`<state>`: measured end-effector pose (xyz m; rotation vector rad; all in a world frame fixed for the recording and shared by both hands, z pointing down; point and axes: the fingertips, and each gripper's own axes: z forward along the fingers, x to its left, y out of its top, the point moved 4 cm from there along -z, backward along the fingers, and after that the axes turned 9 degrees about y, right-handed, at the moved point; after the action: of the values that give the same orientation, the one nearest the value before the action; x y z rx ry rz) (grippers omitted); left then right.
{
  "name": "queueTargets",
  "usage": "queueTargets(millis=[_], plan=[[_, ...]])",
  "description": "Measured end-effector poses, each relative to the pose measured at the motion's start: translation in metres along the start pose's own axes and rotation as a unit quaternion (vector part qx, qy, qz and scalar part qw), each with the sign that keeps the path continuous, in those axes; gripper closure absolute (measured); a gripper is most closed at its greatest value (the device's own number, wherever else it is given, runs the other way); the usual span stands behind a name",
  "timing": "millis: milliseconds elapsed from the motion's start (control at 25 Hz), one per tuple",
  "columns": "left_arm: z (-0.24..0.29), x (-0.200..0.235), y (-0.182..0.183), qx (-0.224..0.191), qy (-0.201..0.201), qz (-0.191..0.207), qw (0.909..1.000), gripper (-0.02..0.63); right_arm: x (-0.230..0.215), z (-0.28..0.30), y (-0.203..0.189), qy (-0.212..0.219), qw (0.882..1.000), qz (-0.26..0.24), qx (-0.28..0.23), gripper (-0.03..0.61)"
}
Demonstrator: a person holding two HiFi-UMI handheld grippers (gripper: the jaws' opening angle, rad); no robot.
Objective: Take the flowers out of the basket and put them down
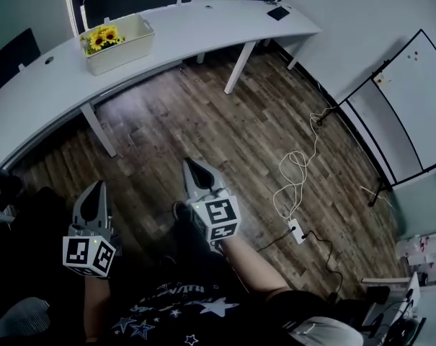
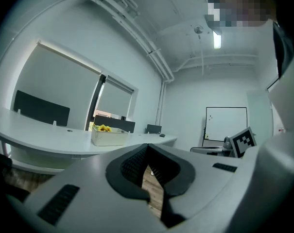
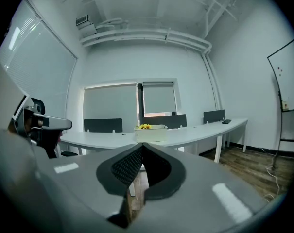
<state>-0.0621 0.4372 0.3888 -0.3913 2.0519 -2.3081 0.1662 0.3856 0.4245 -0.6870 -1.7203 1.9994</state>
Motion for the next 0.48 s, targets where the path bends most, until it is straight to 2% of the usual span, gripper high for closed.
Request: queueTargets(millis=[240, 480], plan=[[0.061, 0.015, 0.0, 0.011, 0.022, -0.005, 0.9997, 0.604, -0.053, 0.048, -0.002, -0.001, 1.0, 0.007, 0.021, 0.575], [0.123, 0.021, 0.019, 0.017, 0.045, -0.011, 0.9988, 0.604, -0.111, 0.099, 0.018, -0.002, 1.0, 0.012, 0.017, 0.575]])
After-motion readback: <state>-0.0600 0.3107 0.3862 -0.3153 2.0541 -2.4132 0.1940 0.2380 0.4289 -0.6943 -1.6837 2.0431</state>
